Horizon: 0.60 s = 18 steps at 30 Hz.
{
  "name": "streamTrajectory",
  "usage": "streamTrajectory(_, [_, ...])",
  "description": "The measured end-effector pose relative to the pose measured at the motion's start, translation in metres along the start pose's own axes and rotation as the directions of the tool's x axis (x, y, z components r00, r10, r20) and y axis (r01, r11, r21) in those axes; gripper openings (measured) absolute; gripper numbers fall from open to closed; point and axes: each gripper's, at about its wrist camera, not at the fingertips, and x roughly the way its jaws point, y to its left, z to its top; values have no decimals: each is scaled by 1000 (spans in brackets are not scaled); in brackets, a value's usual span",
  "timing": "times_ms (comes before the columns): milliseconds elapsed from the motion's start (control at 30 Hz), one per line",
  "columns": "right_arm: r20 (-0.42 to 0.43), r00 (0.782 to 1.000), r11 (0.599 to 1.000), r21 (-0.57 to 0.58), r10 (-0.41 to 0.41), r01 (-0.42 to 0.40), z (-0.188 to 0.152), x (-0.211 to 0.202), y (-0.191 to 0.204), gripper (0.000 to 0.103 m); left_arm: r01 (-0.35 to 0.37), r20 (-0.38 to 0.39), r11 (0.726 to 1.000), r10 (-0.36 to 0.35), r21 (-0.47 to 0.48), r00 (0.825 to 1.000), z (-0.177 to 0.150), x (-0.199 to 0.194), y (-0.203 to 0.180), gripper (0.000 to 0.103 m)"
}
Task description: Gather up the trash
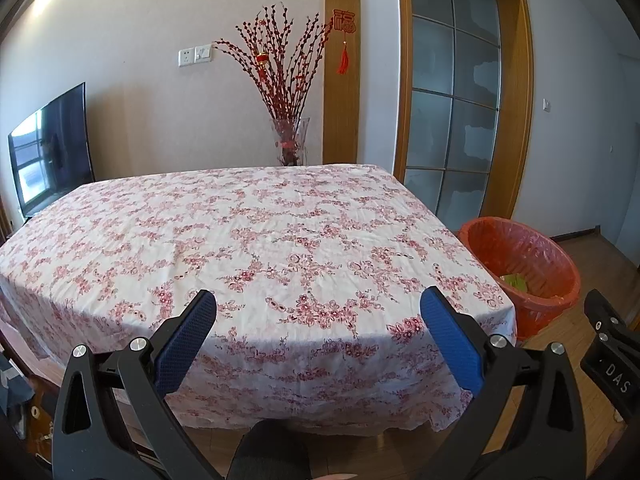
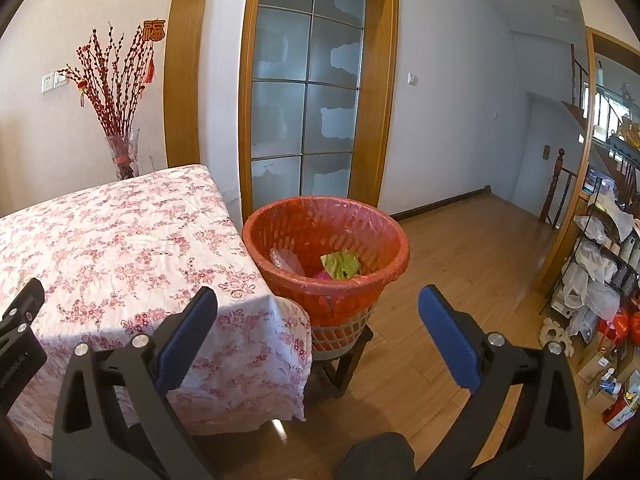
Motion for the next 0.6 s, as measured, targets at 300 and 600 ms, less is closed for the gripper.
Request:
streamTrajectory(300, [6, 1000, 1000, 1, 4, -4, -2, -2, 1, 99, 2, 14, 1000, -2, -5, 1000, 0, -4, 1, 100])
streamTrajectory(600, [10, 1000, 1000, 1, 8, -8, 1, -4, 2, 99, 2, 17, 1000, -2, -10, 1000, 1, -6, 1, 100])
